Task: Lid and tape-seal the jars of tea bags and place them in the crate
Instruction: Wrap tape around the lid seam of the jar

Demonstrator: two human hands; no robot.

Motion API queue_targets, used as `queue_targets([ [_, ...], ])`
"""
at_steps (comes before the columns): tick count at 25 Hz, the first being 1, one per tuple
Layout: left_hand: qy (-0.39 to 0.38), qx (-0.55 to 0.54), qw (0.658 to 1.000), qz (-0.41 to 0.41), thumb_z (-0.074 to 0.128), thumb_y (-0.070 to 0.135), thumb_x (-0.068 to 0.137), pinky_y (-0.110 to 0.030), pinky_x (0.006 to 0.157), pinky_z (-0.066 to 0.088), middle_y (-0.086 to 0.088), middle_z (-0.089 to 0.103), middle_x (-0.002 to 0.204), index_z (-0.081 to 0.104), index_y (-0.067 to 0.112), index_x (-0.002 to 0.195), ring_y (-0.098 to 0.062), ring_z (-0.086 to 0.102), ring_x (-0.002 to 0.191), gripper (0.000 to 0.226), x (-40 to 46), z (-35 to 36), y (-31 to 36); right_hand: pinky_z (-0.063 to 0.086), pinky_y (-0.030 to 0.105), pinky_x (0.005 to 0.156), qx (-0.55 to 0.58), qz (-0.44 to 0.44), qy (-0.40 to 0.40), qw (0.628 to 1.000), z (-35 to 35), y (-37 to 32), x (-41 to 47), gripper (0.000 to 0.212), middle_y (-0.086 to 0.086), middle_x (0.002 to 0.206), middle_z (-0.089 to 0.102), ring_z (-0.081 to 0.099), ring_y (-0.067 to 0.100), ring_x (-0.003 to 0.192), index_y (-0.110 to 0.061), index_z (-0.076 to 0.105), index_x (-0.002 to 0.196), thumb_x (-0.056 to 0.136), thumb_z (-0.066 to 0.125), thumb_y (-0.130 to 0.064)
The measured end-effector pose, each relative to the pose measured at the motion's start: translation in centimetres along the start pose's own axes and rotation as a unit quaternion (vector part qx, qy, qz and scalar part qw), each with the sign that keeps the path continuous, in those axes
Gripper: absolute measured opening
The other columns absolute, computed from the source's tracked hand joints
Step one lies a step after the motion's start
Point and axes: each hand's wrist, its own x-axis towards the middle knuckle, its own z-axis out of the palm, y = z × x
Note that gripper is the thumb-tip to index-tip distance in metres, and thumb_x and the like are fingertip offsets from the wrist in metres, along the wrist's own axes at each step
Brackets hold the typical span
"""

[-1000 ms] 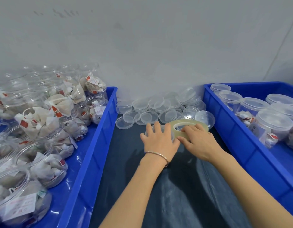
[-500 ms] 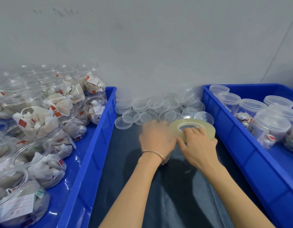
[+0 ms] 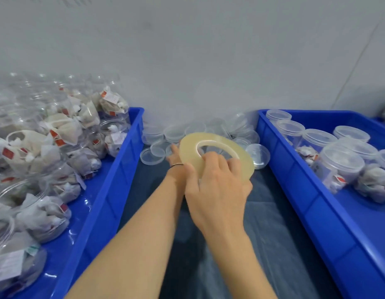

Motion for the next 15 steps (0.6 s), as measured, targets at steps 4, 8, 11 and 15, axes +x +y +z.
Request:
queue_targets([
  [4,0.011,-0.013,0.998,0.063,0.054,0.040,0.083,-0.043,0.090,0.040,0.005,0.043,0.131,0.047,0.030,0.122,-0.026,0.031,0.124,0.040,-0.4,-0.7,-0.6,0.038,0.045,0.089,-0.079,0.098,-0.097,0.987,1.2,4.0,2.3,0.045,-0.003,0.128,0.051,0.032,0.020,0.125,-0.018,0.047,0.125,0.098,0.030,-0.049],
  [8,-0.029,-0.036,0.997,0.055,0.063,0.045,0.079,-0.043,0.093,0.038,0.007,0.030,0.141,0.039,0.034,0.131,-0.031,0.022,0.128,0.059,-0.7,-0.7,-1.4,0.039,0.044,0.091,-0.106,0.121,-0.186,0.969,4.7,7.7,1.8,0.044,0.002,0.130,0.051,0.033,0.023,0.126,-0.015,0.049,0.122,0.100,0.030,-0.047],
  [11,-0.032,0.015,0.996,0.078,0.066,0.036,0.078,-0.041,0.107,0.027,-0.001,0.018,0.149,0.027,0.031,0.143,-0.036,0.018,0.130,0.076,-0.5,-0.5,-1.7,0.034,0.056,0.100,-0.116,0.078,-0.251,0.958,6.8,9.2,1.5,0.041,-0.001,0.133,0.046,0.029,0.020,0.128,-0.019,0.044,0.126,0.098,0.035,-0.048],
  [15,0.031,-0.091,0.993,0.063,0.073,0.020,0.075,-0.034,0.108,0.027,0.000,0.023,0.150,0.034,0.028,0.144,-0.031,0.021,0.131,0.080,-2.0,-0.4,-1.1,0.022,0.059,0.106,-0.042,0.003,-0.227,0.973,6.6,10.8,2.7,0.086,-0.007,0.149,0.019,0.013,0.014,0.140,-0.027,0.007,0.150,0.085,0.057,-0.055],
])
